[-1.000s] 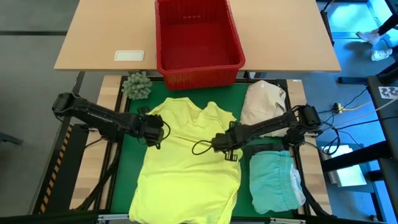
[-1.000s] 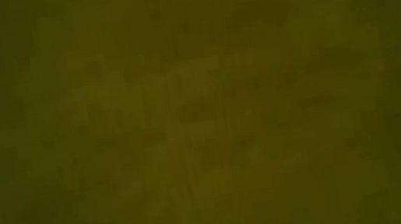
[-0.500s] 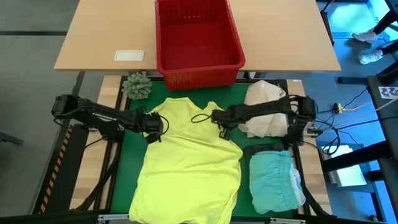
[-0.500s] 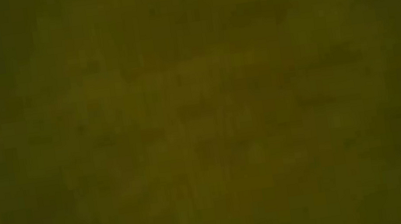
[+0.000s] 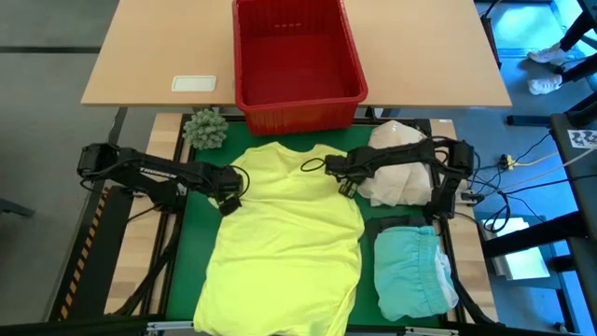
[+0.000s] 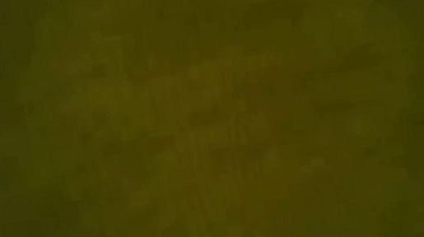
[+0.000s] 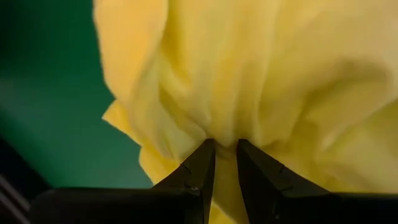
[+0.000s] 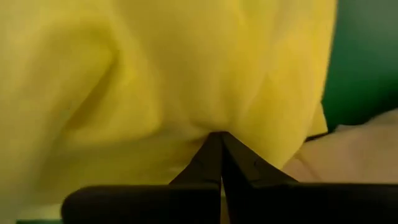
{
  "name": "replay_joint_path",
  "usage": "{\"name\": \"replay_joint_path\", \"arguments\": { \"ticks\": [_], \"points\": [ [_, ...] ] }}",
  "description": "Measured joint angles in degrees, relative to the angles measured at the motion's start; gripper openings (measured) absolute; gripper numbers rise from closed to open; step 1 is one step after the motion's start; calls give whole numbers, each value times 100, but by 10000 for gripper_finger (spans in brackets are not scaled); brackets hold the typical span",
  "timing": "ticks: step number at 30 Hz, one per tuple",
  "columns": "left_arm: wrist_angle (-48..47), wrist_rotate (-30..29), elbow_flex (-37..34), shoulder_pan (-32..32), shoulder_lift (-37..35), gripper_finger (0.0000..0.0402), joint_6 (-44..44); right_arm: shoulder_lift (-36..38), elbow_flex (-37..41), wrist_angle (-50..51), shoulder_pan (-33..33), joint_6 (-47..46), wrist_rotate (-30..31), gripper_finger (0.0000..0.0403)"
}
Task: Fold Laundry from Bin
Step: Fold the yellow shirt
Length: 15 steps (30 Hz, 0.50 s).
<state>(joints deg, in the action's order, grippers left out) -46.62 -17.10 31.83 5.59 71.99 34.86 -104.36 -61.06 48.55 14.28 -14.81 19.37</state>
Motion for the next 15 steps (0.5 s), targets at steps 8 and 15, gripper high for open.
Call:
{"name": "replay_joint_path", "arguments": {
  "ticks": [8, 15],
  "points": [
    [-339, -440, 134, 4, 0, 64, 176, 0, -105, -106, 89, 177, 121, 0],
    [-551, -484, 545, -161, 0, 64, 281, 0, -579, -40, -1, 206, 127, 0]
  ]
}}
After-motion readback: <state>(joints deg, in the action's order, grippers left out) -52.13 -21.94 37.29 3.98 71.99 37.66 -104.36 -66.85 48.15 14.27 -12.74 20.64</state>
